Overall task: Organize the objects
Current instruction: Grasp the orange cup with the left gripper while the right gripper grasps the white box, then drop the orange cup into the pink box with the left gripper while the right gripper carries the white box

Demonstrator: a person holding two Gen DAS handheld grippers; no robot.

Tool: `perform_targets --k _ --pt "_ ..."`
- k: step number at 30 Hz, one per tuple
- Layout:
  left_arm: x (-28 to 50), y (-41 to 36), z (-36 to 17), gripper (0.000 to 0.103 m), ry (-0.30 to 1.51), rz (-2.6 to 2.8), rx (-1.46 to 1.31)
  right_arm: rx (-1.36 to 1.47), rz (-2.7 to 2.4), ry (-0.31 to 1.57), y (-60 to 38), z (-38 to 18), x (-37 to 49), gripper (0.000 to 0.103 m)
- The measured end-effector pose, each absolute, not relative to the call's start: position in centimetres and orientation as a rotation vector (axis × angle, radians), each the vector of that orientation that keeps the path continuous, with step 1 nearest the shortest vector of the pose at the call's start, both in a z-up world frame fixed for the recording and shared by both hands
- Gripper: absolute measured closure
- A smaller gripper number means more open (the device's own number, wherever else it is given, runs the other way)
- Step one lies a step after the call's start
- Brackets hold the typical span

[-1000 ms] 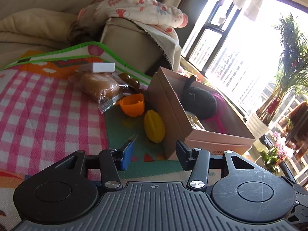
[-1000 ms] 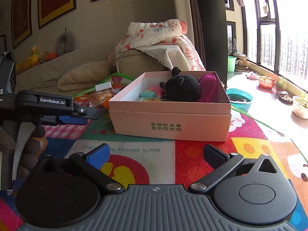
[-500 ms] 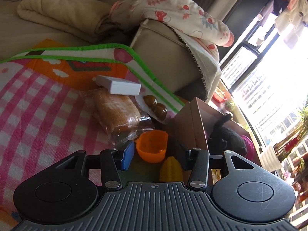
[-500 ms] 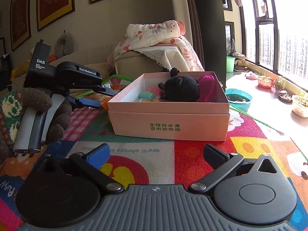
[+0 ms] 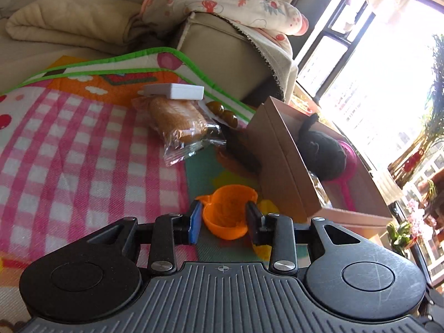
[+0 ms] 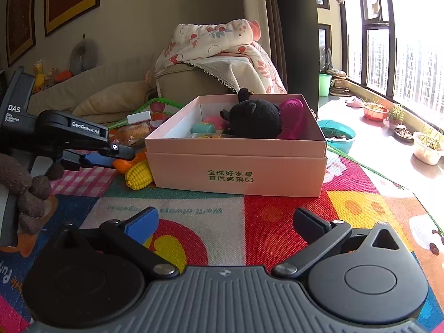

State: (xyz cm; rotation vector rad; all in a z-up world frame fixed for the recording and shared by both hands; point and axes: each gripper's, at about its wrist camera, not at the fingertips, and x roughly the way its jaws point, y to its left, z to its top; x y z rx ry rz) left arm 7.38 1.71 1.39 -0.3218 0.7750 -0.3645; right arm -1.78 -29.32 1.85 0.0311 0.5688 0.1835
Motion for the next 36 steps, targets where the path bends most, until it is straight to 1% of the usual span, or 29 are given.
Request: perform_targets --k 3,5,6,7,8,11,14,17,20,21,23,24,25,26,28,31,33,36 --pt "3.4 4.4 1.5 0.065 0.76 -0.377 -0.253 -0.012 0.178 0.588 -28.3 2.2 -1.0 0.0" --pt "1.7 5.6 1.6 0.065 0.751 -0.358 -0.197 -0.014 0.218 0.591 -27.2 3.5 -0.1 0.0" --pt "1.2 6.1 1.5 0.068 0.744 -0.344 -0.175 -0.012 0.242 0.583 -26.5 4.5 0.5 0.0" --pt "0.8 6.8 1.4 0.073 0.731 -0.324 -0.157 -0.01 0.272 0.57 -25.6 5.8 1.1 0.0" --pt "0.8 7.2 1.2 0.082 0.723 -0.318 -0.156 -0.01 0.302 0.562 -24.7 6.9 1.8 0.0" --pt "1.8 8.5 0.0 0.081 0.701 -0.365 -0.256 -0.01 0.4 0.578 -20.7 10.8 6.0 0.0" --pt "2.3 8.8 -0.8 0.081 0.669 -0.411 -0.316 -0.034 0.419 0.633 -16.2 12.5 11.8 0.0" --pt "2.2 9.3 -1.0 0.081 0.662 -0.437 -0.355 -0.077 0.391 0.72 -11.9 11.8 18.4 0.0" --pt "2.1 9.5 -0.9 0.081 0.654 -0.432 -0.368 -0.133 0.324 0.793 -8.1 9.4 24.1 0.001" --pt "2.1 9.5 -1.0 0.081 0.659 -0.432 -0.372 -0.149 0.307 0.817 -7.3 8.3 25.4 0.002" --pt "2.3 9.8 -1.1 0.081 0.663 -0.436 -0.392 -0.183 0.275 0.867 -5.9 6.5 27.4 0.018" --pt "2.4 9.9 -1.1 0.081 0.666 -0.438 -0.405 -0.198 0.26 0.894 -5.3 5.6 28.3 0.022" --pt "2.4 10.2 -1.2 0.081 0.67 -0.442 -0.421 -0.195 0.255 0.919 -5.2 4.9 28.7 0.031" --pt "2.4 10.3 -1.3 0.081 0.671 -0.444 -0.429 -0.185 0.263 0.951 -5.2 4.6 28.8 0.048" --pt "2.4 10.3 -1.3 0.081 0.672 -0.447 -0.434 -0.16 0.27 0.958 -5.6 5.0 27.9 0.055" --pt "2.6 10.3 -1.4 0.08 0.676 -0.452 -0.439 -0.151 0.29 0.92 -6.5 6.5 25.9 0.056" --pt "2.6 10.3 -1.3 0.08 0.679 -0.452 -0.441 -0.143 0.343 0.845 -9.0 9.8 21.1 0.056" --pt "2.4 9.8 -1.1 0.08 0.679 -0.441 -0.403 -0.127 0.397 0.79 -12.6 12.3 15.1 0.056"
